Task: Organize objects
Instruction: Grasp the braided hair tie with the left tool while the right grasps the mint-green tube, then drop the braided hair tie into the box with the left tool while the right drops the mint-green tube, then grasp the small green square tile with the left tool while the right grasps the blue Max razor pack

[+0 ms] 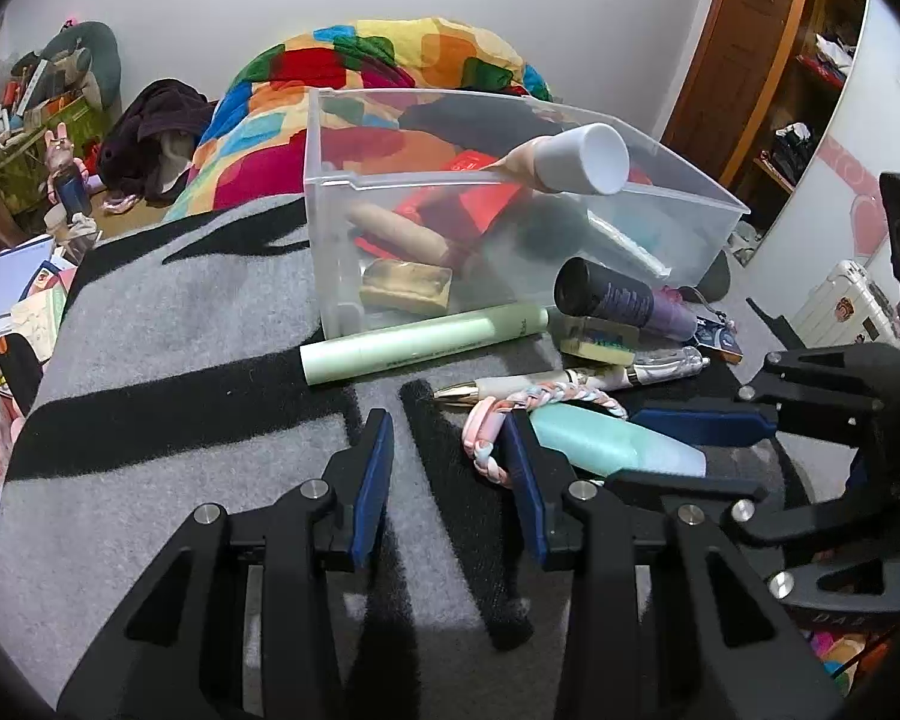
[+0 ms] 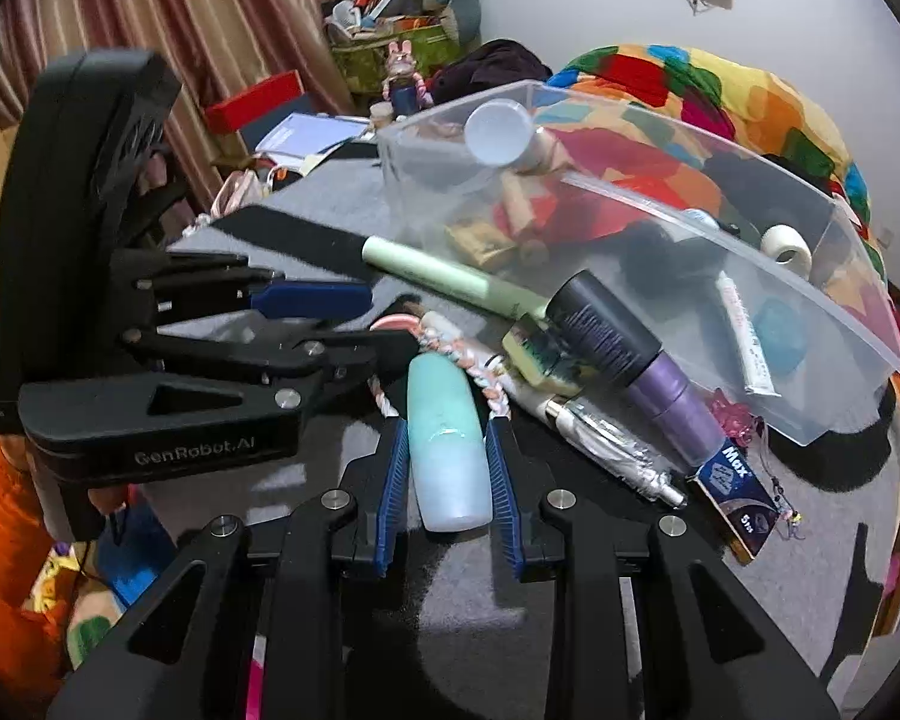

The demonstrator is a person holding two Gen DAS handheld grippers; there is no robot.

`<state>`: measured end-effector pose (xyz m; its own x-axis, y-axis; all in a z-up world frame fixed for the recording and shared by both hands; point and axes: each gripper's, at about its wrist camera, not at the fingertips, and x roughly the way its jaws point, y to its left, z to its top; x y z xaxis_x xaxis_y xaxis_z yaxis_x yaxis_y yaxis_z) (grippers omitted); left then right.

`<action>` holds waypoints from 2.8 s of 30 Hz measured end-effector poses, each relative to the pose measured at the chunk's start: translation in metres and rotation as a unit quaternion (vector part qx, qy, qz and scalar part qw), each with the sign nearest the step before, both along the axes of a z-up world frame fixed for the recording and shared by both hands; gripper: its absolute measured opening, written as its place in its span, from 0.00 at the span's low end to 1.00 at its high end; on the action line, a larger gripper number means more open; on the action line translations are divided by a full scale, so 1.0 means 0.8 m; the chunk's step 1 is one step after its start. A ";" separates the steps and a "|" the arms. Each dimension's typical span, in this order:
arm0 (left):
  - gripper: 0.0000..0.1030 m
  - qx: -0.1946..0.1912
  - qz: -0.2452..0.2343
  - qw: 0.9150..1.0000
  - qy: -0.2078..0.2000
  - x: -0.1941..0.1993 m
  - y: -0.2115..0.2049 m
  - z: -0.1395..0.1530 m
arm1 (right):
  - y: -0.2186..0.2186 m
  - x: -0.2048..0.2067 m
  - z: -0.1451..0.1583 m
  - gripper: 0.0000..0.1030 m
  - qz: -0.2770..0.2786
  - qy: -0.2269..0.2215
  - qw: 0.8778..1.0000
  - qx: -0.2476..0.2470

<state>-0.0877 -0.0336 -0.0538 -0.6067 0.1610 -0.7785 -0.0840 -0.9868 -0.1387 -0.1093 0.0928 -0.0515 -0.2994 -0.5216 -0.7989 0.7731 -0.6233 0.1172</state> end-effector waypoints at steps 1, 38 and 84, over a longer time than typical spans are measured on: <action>0.37 0.000 0.001 1.000 0.000 -0.001 0.000 0.000 | -0.001 0.003 -0.002 0.24 0.001 0.001 1.000 0.001; 0.11 0.025 0.052 0.989 0.136 0.023 -0.006 0.110 | 0.097 -0.036 0.097 0.22 -0.157 0.067 0.979 -0.109; 0.77 -0.027 0.081 0.991 0.099 -0.012 -0.017 0.090 | 0.116 -0.082 0.083 0.31 -0.183 0.065 0.979 -0.062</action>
<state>-0.0970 -0.0475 0.0184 -0.7625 0.0102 -0.6469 0.0569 -0.9949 -0.0828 -0.1749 0.1854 0.0146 -0.5788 -0.4507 -0.6796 0.5138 -0.8487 0.1253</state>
